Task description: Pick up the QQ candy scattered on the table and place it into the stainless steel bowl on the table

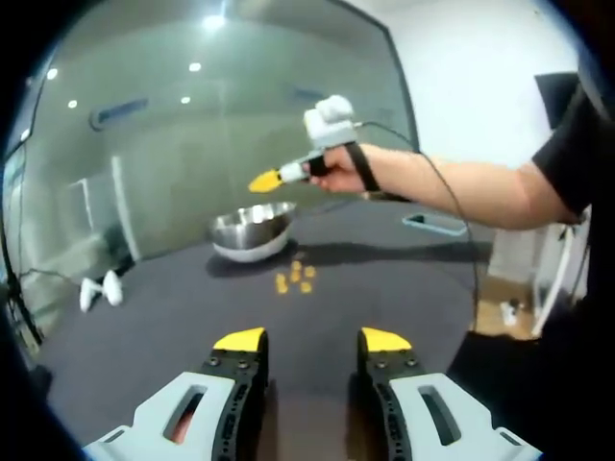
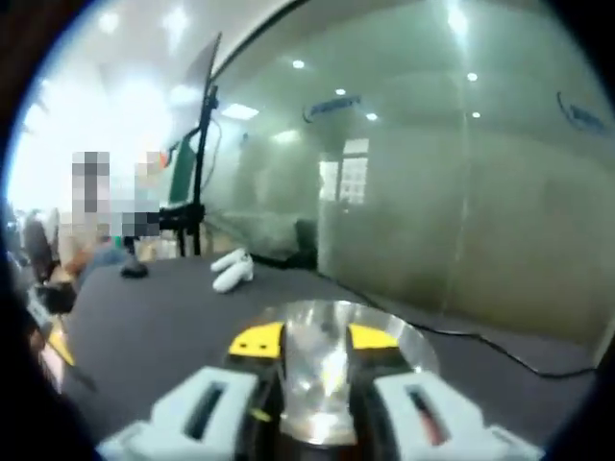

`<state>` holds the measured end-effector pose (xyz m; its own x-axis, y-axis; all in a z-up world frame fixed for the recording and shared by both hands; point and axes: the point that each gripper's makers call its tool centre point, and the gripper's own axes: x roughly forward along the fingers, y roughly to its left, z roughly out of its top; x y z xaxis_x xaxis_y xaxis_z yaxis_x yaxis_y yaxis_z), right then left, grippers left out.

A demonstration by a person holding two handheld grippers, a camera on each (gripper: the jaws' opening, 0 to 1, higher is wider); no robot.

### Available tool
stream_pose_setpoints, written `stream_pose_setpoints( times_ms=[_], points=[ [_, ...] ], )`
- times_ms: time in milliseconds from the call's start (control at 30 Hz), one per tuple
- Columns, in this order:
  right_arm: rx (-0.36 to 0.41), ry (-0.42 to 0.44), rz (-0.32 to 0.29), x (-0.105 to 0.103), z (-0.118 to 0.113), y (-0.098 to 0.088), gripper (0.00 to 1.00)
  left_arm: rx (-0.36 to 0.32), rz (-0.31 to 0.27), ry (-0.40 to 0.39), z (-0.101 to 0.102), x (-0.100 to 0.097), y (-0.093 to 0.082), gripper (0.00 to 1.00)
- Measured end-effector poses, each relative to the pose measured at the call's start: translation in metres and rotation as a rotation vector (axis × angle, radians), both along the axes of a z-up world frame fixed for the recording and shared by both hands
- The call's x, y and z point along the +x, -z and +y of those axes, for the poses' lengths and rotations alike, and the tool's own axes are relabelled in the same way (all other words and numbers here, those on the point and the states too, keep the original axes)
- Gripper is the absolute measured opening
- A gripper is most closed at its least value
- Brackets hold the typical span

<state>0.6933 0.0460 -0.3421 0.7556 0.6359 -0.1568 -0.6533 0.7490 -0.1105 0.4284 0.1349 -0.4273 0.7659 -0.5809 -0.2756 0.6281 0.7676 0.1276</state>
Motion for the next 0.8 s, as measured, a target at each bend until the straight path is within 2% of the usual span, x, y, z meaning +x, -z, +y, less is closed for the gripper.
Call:
stream_pose_setpoints(
  times_ms=[133, 300, 433, 567, 633, 800],
  points=[
    [0.004, -0.007, 0.008, -0.002, 0.0, 0.0, 0.24, 0.0, -0.002, 0.003, -0.001, -0.001, -0.001, 0.39],
    [-0.039, -0.007, 0.004, -0.009, -0.003, 0.004, 0.22, -0.004, -0.004, 0.0, 0.0, -0.002, -0.001, 0.39],
    [-0.03, -0.015, 0.004, -0.017, -0.006, 0.003, 0.22, 0.003, -0.002, -0.003, 0.002, -0.002, -0.001, 0.39],
    [-0.024, -0.013, -0.015, -0.031, -0.009, -0.004, 0.22, 0.013, -0.011, -0.001, 0.003, -0.001, -0.002, 0.39],
    [-0.027, -0.019, -0.031, -0.04, -0.012, -0.006, 0.22, 0.015, -0.026, -0.024, 0.009, 0.001, -0.005, 0.39],
    [-0.009, -0.037, -0.019, -0.066, -0.021, -0.001, 0.22, 0.006, -0.024, -0.038, 0.013, 0.002, -0.005, 0.39]
  ],
)
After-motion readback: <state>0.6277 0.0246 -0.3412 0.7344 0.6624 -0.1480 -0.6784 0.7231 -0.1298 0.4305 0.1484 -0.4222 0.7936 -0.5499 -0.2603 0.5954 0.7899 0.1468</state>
